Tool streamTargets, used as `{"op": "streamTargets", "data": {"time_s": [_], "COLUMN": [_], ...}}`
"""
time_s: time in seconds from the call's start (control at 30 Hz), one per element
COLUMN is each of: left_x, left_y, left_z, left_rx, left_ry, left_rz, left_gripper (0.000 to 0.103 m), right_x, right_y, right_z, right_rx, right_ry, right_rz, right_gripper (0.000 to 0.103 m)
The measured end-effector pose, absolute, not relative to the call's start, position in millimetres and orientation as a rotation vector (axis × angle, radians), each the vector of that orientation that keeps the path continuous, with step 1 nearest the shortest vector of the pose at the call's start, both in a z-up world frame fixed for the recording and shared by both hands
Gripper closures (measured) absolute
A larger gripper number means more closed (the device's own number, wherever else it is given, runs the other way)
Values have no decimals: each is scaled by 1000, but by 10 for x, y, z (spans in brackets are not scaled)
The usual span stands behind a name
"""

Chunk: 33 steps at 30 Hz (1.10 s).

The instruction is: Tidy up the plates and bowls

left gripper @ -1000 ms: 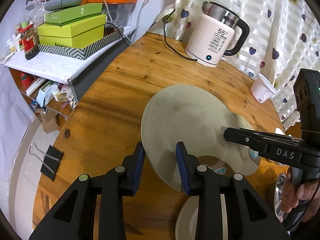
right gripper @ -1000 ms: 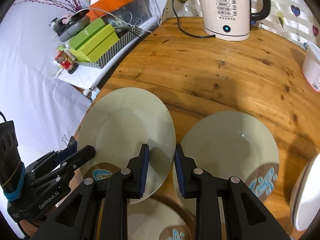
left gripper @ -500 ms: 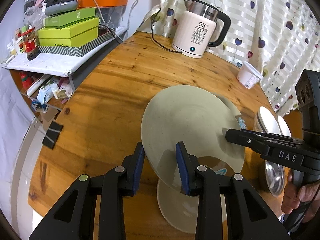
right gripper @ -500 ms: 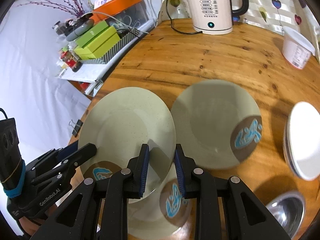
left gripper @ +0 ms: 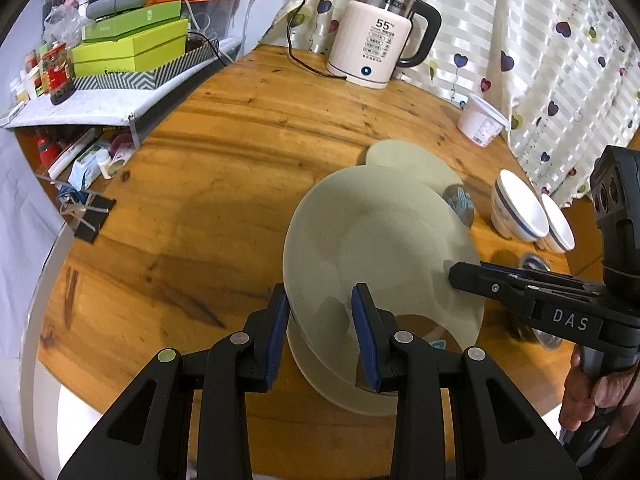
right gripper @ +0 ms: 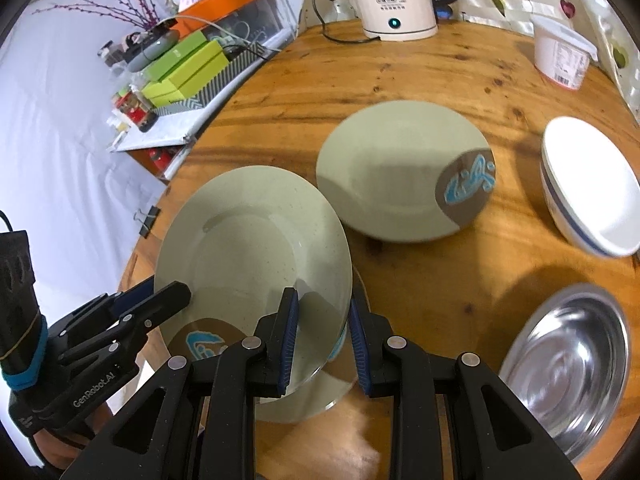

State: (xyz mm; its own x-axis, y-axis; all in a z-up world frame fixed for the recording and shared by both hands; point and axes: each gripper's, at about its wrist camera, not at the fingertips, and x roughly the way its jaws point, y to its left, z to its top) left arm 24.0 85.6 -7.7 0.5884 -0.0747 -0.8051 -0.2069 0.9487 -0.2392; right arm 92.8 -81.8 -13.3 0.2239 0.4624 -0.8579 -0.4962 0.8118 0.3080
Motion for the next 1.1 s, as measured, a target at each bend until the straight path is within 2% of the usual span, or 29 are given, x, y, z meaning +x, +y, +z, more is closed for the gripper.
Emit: {"op": "streamTargets", "data": {"time_s": [1.1], "left_x": [181], "left_y": [737], "left_z": [-309], "left_rx": [-318], "left_ry": [1013], "left_rz": [82], "left_gripper": [70], "right_x": [782], "right_y": [-795], "right_z": [-336], "right_rx": [-144], "right_ry": [1169], "right_rz": [609], "right_gripper": [75]}}
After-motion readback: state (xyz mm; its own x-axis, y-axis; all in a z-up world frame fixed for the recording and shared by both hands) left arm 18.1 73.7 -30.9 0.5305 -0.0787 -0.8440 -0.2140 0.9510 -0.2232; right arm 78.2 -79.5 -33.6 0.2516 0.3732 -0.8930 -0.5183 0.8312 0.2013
